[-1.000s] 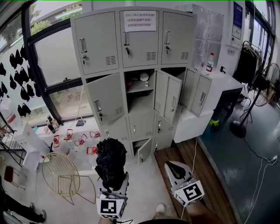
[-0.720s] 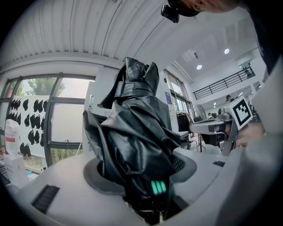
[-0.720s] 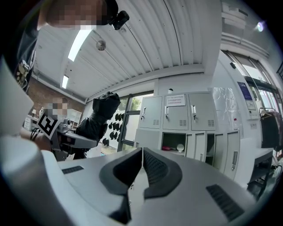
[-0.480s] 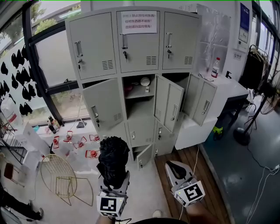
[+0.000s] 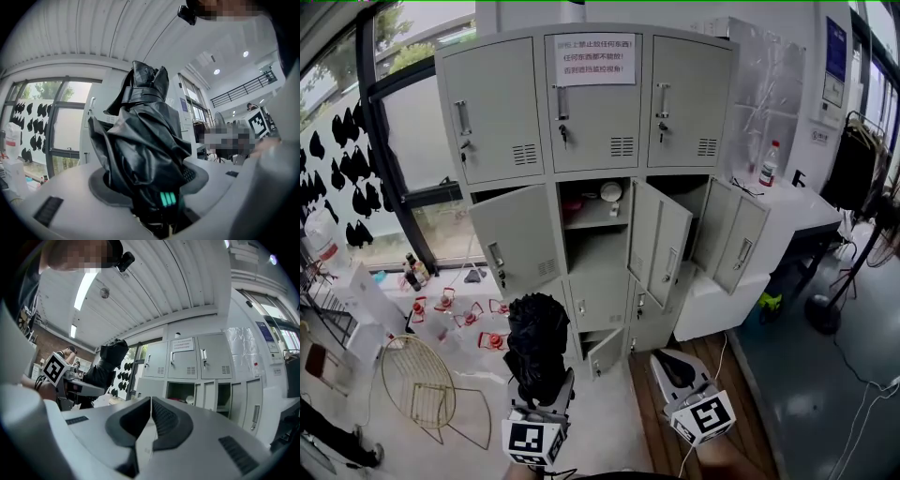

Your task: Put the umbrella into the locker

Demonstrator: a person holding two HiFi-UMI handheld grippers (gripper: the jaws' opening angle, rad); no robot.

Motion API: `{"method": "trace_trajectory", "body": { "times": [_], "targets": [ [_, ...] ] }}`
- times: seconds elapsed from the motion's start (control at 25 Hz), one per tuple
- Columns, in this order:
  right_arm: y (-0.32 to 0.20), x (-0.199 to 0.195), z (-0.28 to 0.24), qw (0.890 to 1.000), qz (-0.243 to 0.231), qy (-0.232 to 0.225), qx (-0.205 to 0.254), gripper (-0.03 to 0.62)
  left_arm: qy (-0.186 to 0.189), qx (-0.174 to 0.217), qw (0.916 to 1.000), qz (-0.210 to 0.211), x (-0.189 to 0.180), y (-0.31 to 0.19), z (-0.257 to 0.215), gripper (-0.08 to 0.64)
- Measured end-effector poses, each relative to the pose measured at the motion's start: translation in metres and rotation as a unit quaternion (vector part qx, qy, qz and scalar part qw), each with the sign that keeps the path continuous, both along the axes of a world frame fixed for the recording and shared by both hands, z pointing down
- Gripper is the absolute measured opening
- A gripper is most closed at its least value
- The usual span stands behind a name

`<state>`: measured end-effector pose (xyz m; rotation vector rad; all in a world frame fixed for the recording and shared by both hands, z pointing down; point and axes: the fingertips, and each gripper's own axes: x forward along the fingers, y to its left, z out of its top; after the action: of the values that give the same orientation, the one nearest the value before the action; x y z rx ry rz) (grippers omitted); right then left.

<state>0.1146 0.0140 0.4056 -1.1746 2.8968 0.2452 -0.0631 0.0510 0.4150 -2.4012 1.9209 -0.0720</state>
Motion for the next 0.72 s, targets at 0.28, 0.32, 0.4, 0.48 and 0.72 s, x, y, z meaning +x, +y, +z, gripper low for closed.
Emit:
{"method": "trace_trajectory", "body": {
  "times": [0.28,0.32,0.4,0.48,0.72],
  "targets": [
    [-0.021,0.008,0.010,1.000,-0.010,0.003,-0.010,0.032,-0.003,-0.009,0.9999,-0.012,0.003,-0.015,0.009,0.259],
    [-0.023,0.008,0.011,1.000,-0.010,0.002,-0.011,0.032,-0.002,-0.012,0.9999,-0.012,0.003,-0.017,0.010,0.259],
    [-0.029,0.008,0.012,1.000,-0.010,0.002,-0.014,0.032,0.001,-0.019,0.9998,-0.008,0.005,-0.021,0.010,0.259],
    [-0.033,0.006,0.013,1.000,-0.010,0.001,-0.018,0.032,0.001,-0.021,0.9998,-0.006,0.005,-0.025,0.015,0.259],
    [-0.056,-0.006,0.014,1.000,-0.008,0.004,-0.019,0.032,-0.011,-0.025,0.9996,-0.002,-0.003,-0.048,0.021,0.259]
  ]
}}
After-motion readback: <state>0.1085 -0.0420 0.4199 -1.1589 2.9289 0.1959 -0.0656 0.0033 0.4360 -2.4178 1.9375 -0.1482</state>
